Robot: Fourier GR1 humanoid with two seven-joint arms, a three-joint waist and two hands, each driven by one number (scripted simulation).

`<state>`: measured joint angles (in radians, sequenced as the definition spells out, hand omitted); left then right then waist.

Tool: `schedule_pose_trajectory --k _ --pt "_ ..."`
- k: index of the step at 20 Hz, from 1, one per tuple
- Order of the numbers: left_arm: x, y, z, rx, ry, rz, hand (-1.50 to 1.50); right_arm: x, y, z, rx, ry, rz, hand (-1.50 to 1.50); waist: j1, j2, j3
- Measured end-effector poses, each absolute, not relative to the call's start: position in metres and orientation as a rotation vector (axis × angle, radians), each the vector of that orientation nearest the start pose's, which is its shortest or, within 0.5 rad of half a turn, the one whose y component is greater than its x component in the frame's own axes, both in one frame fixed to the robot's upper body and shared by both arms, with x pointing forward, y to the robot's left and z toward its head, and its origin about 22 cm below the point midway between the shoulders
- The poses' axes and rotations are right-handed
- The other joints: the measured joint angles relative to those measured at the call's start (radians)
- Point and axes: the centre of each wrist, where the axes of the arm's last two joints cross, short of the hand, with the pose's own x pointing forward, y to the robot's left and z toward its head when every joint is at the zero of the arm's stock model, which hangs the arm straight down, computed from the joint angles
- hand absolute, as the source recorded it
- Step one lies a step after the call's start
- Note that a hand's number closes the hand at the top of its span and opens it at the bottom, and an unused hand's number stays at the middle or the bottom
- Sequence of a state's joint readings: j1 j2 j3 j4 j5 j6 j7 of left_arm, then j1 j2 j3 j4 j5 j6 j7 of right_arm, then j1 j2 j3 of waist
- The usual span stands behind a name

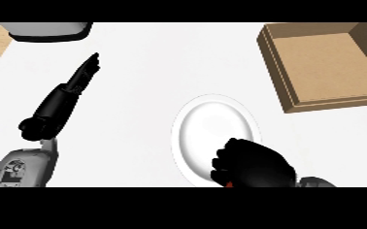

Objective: Pick the bell pepper from the plate and place it in the cardboard box

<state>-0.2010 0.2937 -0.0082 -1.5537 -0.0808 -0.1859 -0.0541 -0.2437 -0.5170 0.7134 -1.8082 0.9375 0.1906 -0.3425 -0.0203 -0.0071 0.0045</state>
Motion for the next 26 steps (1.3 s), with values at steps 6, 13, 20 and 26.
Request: schedule_pose_trajectory --k 6,13,20,26 --pt "0.283 0.286 0.063 0.135 -1.734 -0.49 0.0 0.217 -0.233 0.119 0.126 2.479 -2.271 1.5 -0.028 0.0 -0.001" --pt "0.283 0.282 0.062 0.134 -1.738 -0.501 0.0 0.24 -0.318 0.162 0.272 2.923 -2.058 1.5 -0.019 0.005 -0.003" --pt "0.288 0.269 0.063 0.095 -1.753 -0.527 0.0 0.274 -0.382 0.203 0.527 3.249 -1.888 1.5 0.022 0.01 -0.005" --pt "0.295 0.26 0.066 0.075 -1.765 -0.552 0.0 0.316 -0.415 0.231 0.77 3.285 -1.882 1.5 0.05 0.016 -0.004"
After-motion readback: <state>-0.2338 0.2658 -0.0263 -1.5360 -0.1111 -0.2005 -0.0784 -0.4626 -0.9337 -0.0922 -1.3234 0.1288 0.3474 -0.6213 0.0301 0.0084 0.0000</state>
